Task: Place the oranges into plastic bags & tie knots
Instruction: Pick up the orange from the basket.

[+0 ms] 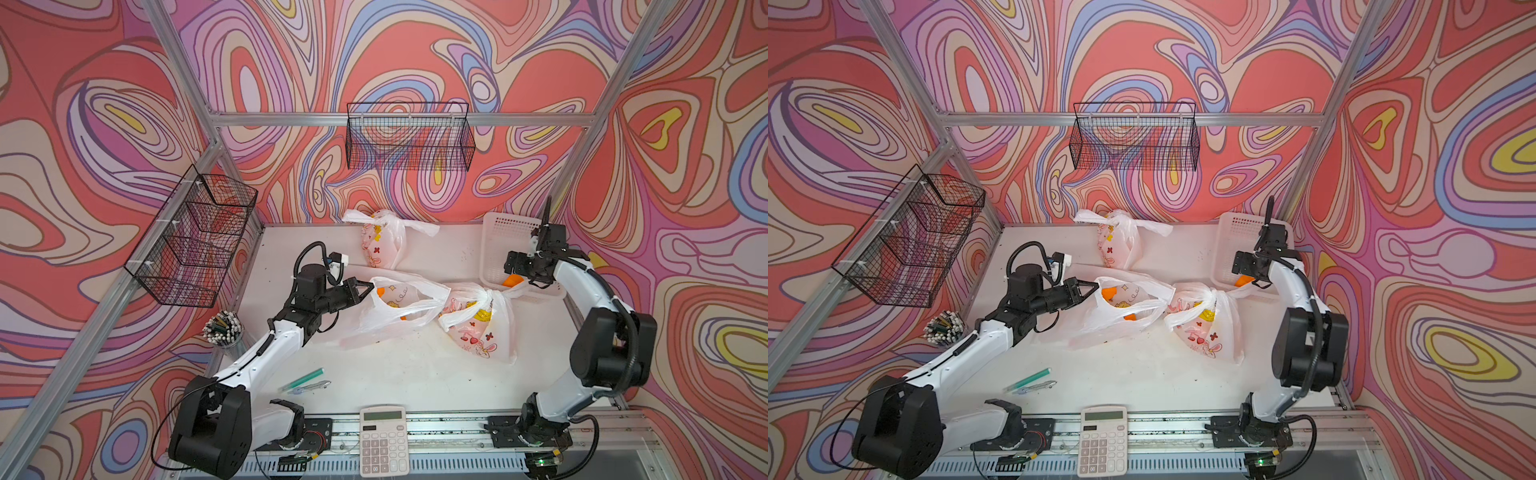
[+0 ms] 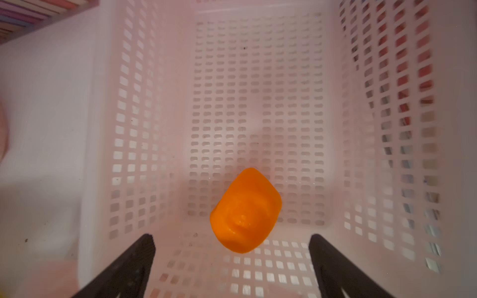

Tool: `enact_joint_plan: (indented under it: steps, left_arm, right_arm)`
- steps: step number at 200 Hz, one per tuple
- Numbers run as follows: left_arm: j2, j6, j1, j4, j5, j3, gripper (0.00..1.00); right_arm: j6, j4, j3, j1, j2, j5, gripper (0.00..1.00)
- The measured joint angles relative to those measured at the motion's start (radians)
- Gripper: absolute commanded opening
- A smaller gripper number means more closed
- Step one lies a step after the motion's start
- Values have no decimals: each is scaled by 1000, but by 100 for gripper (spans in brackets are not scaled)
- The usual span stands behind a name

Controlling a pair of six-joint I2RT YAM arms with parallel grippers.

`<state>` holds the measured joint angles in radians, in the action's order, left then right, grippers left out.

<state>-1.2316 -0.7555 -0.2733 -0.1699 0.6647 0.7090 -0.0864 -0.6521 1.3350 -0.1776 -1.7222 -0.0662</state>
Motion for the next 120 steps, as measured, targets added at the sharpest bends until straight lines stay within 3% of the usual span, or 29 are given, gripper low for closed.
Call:
enact_joint_plan:
  steps: [45,120]
  left_arm:
    - [8,5,0,21,-5,0,0]
    - [15,18,0,50,-8,9,0]
  right_arm:
    - [32,-20,103,-16,-188,6,98]
    - [60,-64,141,-52,-301,48,85]
